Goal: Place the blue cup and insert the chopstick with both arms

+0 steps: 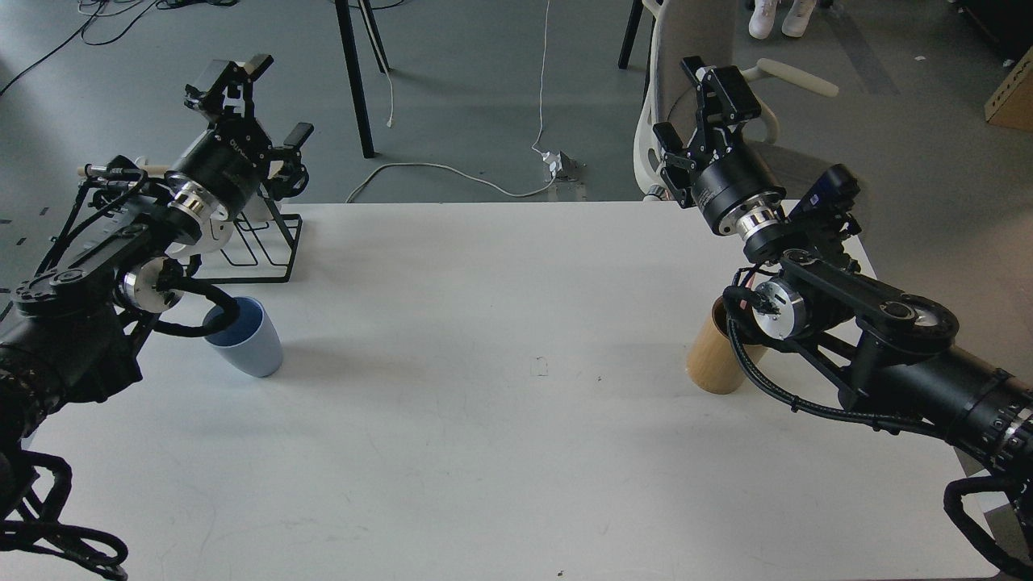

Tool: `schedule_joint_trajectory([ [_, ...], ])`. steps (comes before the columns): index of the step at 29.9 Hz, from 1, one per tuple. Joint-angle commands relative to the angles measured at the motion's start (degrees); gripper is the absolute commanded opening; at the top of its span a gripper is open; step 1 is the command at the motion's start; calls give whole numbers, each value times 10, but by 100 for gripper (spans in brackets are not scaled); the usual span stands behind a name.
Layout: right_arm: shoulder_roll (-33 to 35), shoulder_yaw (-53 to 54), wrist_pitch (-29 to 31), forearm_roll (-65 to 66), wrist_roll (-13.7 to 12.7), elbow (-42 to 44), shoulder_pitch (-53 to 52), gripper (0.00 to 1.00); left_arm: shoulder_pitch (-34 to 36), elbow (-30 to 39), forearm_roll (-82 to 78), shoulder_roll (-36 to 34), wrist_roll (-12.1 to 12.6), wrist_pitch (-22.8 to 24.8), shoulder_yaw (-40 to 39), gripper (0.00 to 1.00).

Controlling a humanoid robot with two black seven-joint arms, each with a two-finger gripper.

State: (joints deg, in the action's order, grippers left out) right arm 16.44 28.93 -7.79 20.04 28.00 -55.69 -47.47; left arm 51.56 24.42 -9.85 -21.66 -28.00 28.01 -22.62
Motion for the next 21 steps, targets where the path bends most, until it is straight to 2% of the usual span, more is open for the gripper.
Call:
schedule_joint_trajectory([
  [1,0,0,0,0,0,1,0,95,0,-1,1,1,0,0,-1,99],
  [8,1,0,1,0,0,1,-1,95,9,-13,2,3,0,0,-8,99],
  [11,1,1,1,0,0,1,-2,95,42,-7,3,1,0,0,-17,99],
  [17,9,20,7,1,0,1,1,95,50,75,15,-34,0,0,-153,99],
  [19,12,21,8,1,0,2,4,95,51,122,4,-83,0,0,-142,99],
  [21,18,21,8,1,0,2,4,95,53,179,-28,-141,0,0,-98,99],
])
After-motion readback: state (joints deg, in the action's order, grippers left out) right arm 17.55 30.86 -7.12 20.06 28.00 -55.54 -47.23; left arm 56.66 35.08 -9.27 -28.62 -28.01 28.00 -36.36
